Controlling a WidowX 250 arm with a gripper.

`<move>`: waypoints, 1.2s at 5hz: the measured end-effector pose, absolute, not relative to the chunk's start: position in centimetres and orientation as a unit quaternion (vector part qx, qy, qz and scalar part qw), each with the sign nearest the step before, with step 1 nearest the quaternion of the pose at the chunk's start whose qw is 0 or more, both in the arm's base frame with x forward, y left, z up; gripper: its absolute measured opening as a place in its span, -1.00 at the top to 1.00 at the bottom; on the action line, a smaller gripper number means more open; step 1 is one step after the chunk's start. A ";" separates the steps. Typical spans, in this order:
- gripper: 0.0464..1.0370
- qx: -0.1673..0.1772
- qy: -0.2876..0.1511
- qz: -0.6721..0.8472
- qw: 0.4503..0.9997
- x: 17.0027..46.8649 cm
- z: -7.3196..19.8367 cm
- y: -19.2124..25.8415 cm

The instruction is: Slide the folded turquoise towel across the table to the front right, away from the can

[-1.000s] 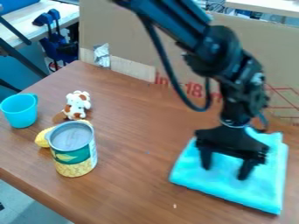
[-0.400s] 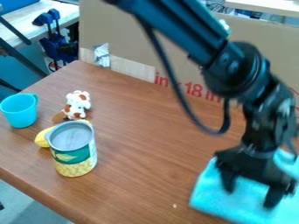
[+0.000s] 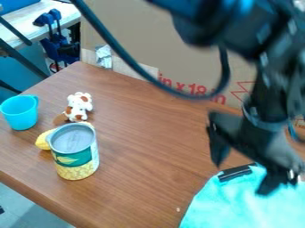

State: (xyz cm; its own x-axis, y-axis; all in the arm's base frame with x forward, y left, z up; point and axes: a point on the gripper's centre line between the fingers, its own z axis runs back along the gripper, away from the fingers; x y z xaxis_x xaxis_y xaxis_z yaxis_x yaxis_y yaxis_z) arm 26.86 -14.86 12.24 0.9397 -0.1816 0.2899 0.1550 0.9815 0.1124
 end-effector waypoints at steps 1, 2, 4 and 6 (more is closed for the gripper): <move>-0.93 0.039 -0.171 -0.064 0.982 26.7 17.0 -12.5; -0.93 0.043 -0.103 -0.064 0.992 23.8 18.6 -10.7; -0.93 0.047 -0.031 -0.080 0.995 21.9 19.4 -9.4; -0.93 0.047 -0.031 -0.081 0.995 21.9 19.4 -9.4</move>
